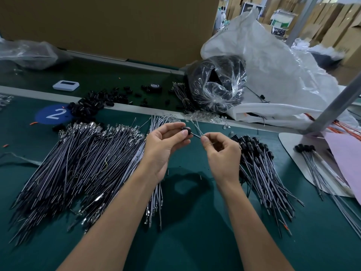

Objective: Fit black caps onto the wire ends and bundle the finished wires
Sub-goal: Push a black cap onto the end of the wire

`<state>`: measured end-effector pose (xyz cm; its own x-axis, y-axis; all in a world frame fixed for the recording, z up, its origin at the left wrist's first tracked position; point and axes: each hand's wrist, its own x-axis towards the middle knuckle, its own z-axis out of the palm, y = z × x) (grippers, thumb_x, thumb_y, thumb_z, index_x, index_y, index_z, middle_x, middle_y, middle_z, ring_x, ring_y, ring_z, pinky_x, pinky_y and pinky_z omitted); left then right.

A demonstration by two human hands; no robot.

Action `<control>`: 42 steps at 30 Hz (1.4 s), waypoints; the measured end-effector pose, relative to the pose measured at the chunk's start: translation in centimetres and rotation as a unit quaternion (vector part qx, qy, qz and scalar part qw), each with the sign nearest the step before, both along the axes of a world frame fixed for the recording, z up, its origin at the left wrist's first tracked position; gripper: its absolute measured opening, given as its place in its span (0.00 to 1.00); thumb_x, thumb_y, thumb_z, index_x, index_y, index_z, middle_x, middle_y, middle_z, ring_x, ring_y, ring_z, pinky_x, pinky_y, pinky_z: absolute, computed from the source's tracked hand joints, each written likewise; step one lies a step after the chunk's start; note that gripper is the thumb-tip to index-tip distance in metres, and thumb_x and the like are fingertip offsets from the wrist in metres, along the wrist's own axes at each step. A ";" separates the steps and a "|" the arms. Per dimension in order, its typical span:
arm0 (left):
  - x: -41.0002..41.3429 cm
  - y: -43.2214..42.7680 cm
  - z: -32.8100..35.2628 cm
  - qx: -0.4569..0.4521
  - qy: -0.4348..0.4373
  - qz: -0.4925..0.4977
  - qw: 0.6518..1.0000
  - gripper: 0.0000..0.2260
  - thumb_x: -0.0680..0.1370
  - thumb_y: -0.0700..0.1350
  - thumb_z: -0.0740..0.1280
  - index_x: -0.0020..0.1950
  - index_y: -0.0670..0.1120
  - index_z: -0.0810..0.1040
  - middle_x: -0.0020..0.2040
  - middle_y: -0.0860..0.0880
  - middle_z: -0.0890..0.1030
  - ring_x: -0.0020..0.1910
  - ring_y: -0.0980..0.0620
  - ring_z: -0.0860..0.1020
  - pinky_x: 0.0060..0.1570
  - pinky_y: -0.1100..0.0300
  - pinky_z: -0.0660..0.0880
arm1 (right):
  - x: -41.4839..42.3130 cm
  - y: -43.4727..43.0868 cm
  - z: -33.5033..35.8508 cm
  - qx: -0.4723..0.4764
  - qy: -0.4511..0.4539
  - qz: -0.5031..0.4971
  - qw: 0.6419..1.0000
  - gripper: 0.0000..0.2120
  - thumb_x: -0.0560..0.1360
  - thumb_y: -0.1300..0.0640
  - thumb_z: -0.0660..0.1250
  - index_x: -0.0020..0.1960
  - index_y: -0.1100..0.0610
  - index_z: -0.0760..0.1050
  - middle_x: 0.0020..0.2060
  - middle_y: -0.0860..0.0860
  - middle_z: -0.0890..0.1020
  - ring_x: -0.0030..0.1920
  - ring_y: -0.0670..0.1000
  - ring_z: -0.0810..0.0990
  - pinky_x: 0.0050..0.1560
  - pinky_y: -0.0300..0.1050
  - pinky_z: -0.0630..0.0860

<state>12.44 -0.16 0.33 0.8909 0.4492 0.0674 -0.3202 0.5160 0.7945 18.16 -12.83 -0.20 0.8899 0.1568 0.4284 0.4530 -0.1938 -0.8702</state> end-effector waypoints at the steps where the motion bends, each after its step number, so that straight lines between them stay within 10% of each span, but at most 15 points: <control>1: 0.0 0.0 0.0 -0.001 0.000 -0.002 1.000 0.10 0.69 0.34 0.71 0.49 0.39 0.80 0.43 0.44 0.85 0.44 0.48 0.85 0.43 0.61 0.81 | 0.0 0.0 0.0 0.000 0.000 0.000 1.000 0.07 0.75 0.61 0.71 0.40 0.52 0.81 0.29 0.43 0.79 0.30 0.41 0.72 0.33 0.37 0.71; 17: 0.2 -0.8 -0.3 0.085 0.021 0.006 0.996 0.09 0.72 0.30 0.70 0.47 0.42 0.81 0.42 0.47 0.85 0.43 0.54 0.83 0.44 0.63 0.79 | -0.4 0.2 0.0 -0.003 -0.023 0.012 1.000 0.06 0.74 0.62 0.72 0.40 0.52 0.81 0.31 0.44 0.81 0.31 0.43 0.75 0.35 0.35 0.72; 29: 0.2 0.1 0.1 -0.141 0.014 0.050 0.989 0.06 0.77 0.36 0.66 0.48 0.41 0.83 0.42 0.46 0.85 0.41 0.52 0.83 0.42 0.64 0.80 | -0.5 0.1 0.3 0.050 0.040 0.030 0.998 0.08 0.72 0.60 0.74 0.39 0.48 0.83 0.31 0.44 0.83 0.33 0.43 0.77 0.37 0.36 0.75; 42: 0.3 0.2 0.1 -0.162 -0.006 0.085 0.983 0.05 0.77 0.34 0.66 0.49 0.39 0.81 0.45 0.43 0.83 0.46 0.49 0.82 0.50 0.60 0.81 | -0.6 0.0 0.3 -0.025 -0.006 0.005 1.000 0.07 0.71 0.59 0.76 0.38 0.48 0.82 0.30 0.43 0.79 0.29 0.40 0.72 0.35 0.32 0.68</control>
<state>12.70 0.04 0.46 0.8008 0.5916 -0.0937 -0.4328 0.6797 0.5922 17.60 -12.85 0.10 0.8832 0.1872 0.4299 0.4651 -0.2329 -0.8541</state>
